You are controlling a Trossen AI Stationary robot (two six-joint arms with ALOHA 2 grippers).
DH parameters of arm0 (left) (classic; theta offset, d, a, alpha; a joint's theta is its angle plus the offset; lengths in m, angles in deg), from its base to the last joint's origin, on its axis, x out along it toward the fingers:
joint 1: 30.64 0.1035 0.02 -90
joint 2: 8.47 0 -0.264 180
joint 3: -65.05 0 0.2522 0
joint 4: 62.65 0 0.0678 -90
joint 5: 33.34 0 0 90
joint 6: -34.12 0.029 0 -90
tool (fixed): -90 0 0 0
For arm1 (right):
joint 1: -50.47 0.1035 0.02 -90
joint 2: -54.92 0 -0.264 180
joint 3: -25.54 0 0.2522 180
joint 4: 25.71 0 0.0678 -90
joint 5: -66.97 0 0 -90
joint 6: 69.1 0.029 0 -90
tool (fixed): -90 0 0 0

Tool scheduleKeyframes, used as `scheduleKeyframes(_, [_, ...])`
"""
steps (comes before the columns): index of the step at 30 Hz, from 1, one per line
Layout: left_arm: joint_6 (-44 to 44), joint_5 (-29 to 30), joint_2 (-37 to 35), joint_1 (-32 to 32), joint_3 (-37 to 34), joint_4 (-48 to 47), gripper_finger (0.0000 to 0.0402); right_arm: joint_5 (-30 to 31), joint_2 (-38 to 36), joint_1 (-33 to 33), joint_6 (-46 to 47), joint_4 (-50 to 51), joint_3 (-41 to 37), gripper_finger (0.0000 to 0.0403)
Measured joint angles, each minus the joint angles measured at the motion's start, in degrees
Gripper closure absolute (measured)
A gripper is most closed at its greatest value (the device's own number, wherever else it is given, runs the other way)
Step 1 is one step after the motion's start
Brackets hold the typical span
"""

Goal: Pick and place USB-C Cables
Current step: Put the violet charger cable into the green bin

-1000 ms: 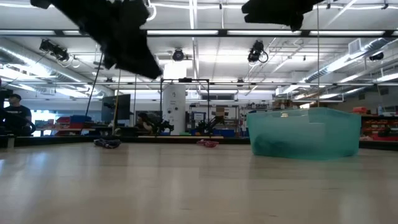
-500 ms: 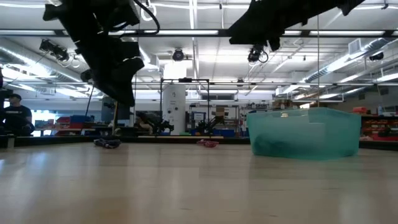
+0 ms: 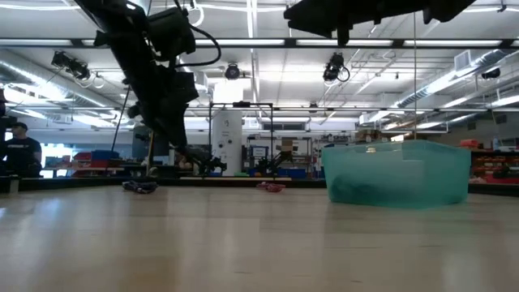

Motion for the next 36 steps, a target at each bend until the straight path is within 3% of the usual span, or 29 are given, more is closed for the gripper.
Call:
scheduleKeyframes(5, [11.3,-6.7,0.0,1.7,0.0,4.3,0.0258,0.0,0.0,-1.8,-6.3,-3.4,0.0,0.0249])
scheduleKeyframes(14, [20.1,-7.5,0.0,2.0,0.1,14.5,0.0257,-2.6,0.0,-5.0,-13.0,-8.4,0.0,0.0249])
scheduleKeyframes(19, [21.5,-7.3,0.0,2.0,3.6,10.7,0.0258,-3.0,0.0,-6.0,-15.3,-9.8,0.0,0.0249])
scheduleKeyframes(25, [30.3,-5.2,0.0,-0.5,5.8,7.5,0.0257,-3.0,0.0,-7.0,-15.4,-11.6,0.0,0.0249])
scheduleKeyframes(30, [32.1,-3.6,0.0,-3.3,5.9,7.1,0.0257,-3.1,0.0,-6.8,-15.8,-11.8,0.0,0.0249])
scheduleKeyframes(36, [26.1,-3.3,0.0,-4.9,5.9,8.1,0.0257,-0.2,0.0,-6.8,-21.3,-5.4,0.0,0.0249])
